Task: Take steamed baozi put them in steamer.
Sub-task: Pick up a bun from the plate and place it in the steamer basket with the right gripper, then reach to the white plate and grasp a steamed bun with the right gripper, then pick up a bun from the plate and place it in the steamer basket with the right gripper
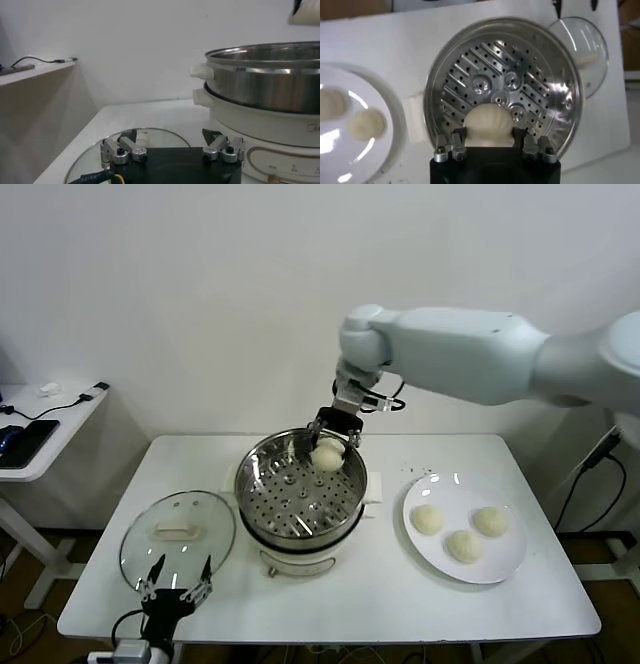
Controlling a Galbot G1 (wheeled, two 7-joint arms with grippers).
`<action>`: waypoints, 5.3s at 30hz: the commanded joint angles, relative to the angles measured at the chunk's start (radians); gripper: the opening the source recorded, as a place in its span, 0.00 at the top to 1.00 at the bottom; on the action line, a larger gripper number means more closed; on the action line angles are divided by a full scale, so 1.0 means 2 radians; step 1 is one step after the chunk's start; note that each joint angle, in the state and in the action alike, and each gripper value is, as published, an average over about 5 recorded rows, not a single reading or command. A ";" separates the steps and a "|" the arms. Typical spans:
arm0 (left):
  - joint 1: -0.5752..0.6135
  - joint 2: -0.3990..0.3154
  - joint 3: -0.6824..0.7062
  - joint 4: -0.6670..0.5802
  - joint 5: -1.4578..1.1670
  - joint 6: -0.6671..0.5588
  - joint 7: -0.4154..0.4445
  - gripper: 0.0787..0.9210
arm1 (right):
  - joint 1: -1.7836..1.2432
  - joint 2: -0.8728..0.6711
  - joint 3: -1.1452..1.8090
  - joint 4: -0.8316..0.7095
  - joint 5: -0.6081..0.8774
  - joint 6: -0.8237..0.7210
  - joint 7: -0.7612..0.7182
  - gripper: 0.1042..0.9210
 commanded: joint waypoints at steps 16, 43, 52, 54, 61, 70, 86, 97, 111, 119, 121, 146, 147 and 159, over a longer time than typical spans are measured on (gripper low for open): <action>-0.007 0.004 0.001 0.011 -0.001 -0.006 -0.003 0.12 | -0.131 0.099 0.082 -0.200 -0.193 0.098 0.097 0.35; 0.000 0.001 0.008 -0.003 0.002 -0.005 -0.001 0.12 | 0.178 -0.161 -0.226 0.117 0.289 -0.191 0.050 0.12; -0.002 0.005 0.008 -0.001 0.000 -0.007 -0.001 0.12 | 0.246 -0.306 -0.358 0.260 0.279 -0.373 0.089 0.12; -0.002 0.005 0.008 0.000 0.000 -0.007 -0.001 0.12 | 0.248 -0.322 -0.374 0.281 0.281 -0.406 0.096 0.12; -0.003 0.001 0.009 -0.002 0.000 -0.007 -0.001 0.12 | 0.200 -0.349 -0.356 0.279 0.281 -0.460 0.104 0.12; 0.005 -0.003 0.008 -0.004 0.004 -0.008 -0.001 0.12 | 0.025 -0.333 -0.201 0.190 0.266 -0.475 0.113 0.12; 0.015 -0.009 0.002 -0.003 0.010 -0.008 -0.001 0.12 | -0.146 -0.254 -0.066 0.076 0.237 -0.479 0.134 0.12; 0.014 -0.005 0.003 -0.002 0.009 -0.009 -0.001 0.12 | -0.161 -0.235 -0.049 0.044 0.214 -0.479 0.143 0.12; 0.016 -0.006 0.004 -0.002 0.008 -0.011 0.000 0.12 | -0.148 -0.232 -0.060 0.056 0.201 -0.479 0.125 0.31; 0.020 -0.007 0.005 -0.008 0.010 -0.010 0.001 0.12 | -0.049 -0.241 -0.108 0.095 0.228 -0.473 0.097 0.44; 0.021 -0.006 0.005 -0.010 0.010 -0.010 0.001 0.12 | 0.009 -0.241 -0.145 0.114 0.246 -0.469 0.082 0.44; 0.014 -0.006 0.020 -0.030 0.022 -0.007 0.010 0.12 | 0.185 0.020 -0.135 0.224 0.572 -0.580 0.173 0.44; 0.014 -0.006 0.020 -0.030 0.022 -0.008 0.010 0.12 | 0.173 0.027 -0.134 0.218 0.571 -0.582 0.180 0.44; 0.017 -0.007 0.021 -0.030 0.024 -0.008 0.010 0.12 | 0.038 0.090 -0.125 0.086 0.481 -0.580 0.200 0.44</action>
